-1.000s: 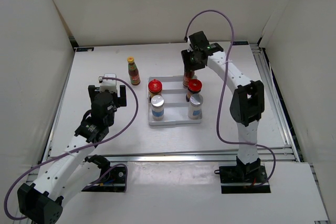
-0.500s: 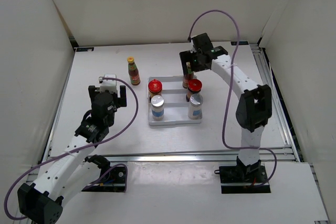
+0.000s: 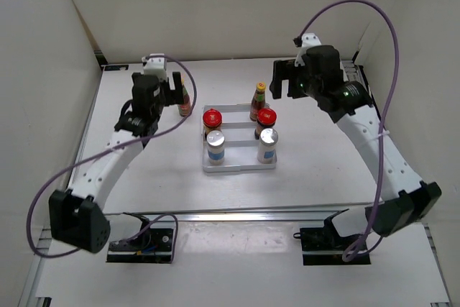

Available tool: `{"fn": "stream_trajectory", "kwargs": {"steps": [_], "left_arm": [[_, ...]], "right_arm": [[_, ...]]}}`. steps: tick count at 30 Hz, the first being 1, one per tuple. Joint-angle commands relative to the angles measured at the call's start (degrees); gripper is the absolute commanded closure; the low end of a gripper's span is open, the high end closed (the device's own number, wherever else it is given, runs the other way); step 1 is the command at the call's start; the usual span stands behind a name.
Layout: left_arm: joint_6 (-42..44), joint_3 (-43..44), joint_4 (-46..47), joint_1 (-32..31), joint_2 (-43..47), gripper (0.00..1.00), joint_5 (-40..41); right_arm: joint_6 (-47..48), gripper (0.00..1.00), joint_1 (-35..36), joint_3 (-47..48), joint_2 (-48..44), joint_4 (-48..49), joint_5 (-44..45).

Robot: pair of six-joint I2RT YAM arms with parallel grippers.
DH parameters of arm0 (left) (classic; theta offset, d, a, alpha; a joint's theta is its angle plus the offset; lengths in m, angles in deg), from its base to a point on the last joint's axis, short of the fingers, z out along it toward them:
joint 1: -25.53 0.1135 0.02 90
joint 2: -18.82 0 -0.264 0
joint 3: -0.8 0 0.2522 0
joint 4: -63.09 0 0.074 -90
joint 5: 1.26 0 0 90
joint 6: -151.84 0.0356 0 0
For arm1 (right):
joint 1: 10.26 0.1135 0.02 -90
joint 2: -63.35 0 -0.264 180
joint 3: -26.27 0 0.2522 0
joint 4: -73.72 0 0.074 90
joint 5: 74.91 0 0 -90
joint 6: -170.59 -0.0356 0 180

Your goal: Organize the condiment bottles

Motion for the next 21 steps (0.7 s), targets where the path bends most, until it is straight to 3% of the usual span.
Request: {"fn": "stream_trajectory", "kwargs": {"steps": [1, 5, 21], "left_arm": [[-1.0, 7.3, 2.6, 2.6, -7.4, 0.00, -7.4], [-0.5, 13.1, 2.6, 3.4, -18.2, 0.00, -10.9], [0.0, 23.3, 9.2, 5.3, -39.7, 0.00, -13.0]], "right_arm": [[-3.1, 0.00, 0.2, -4.1, -5.6, 0.0, -4.3], [-2.3, 0.00, 0.2, -7.7, -10.5, -0.8, -6.2], [0.6, 0.00, -0.3, -18.5, -25.0, -7.2, -8.3]]}}
